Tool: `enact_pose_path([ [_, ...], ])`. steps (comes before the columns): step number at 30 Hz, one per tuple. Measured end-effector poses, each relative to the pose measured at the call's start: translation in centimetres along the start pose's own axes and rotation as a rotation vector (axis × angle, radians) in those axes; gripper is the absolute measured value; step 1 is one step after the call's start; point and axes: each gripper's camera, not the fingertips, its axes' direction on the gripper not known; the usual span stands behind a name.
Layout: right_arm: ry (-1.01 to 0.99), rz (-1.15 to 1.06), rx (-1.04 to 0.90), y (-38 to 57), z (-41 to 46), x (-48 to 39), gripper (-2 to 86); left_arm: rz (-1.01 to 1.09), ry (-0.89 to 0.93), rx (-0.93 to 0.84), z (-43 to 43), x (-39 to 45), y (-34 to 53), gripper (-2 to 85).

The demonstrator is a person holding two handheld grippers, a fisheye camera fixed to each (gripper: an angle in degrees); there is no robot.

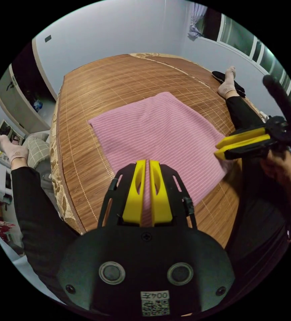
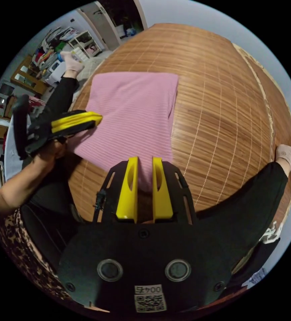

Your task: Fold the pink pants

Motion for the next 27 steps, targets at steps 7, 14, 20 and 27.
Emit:
enact_pose_path([
  [7, -0.096, 0.017, 0.072, 1.4, 1.6, 2.8, 7.5, -0.191, 0.092, 0.102, -4.4, -7.0, -0.1, 3.6],
  [14, -0.100, 0.018, 0.101, 2.0, 1.8, 4.2, 7.3, -0.495, 0.382, 0.086, -2.9, -18.8, -3.3, 9.1],
  [20, -0.129, 0.028, 0.105, 2.3, 2.0, 5.9, 7.2, -0.409, 0.457, 0.113, -2.2, -20.1, -5.5, 4.2],
  [27, -0.112, 0.019, 0.104, 2.4, 2.3, 7.4, 6.8, -0.174, 0.110, 0.138, -2.6, -16.8, -7.4, 3.6],
])
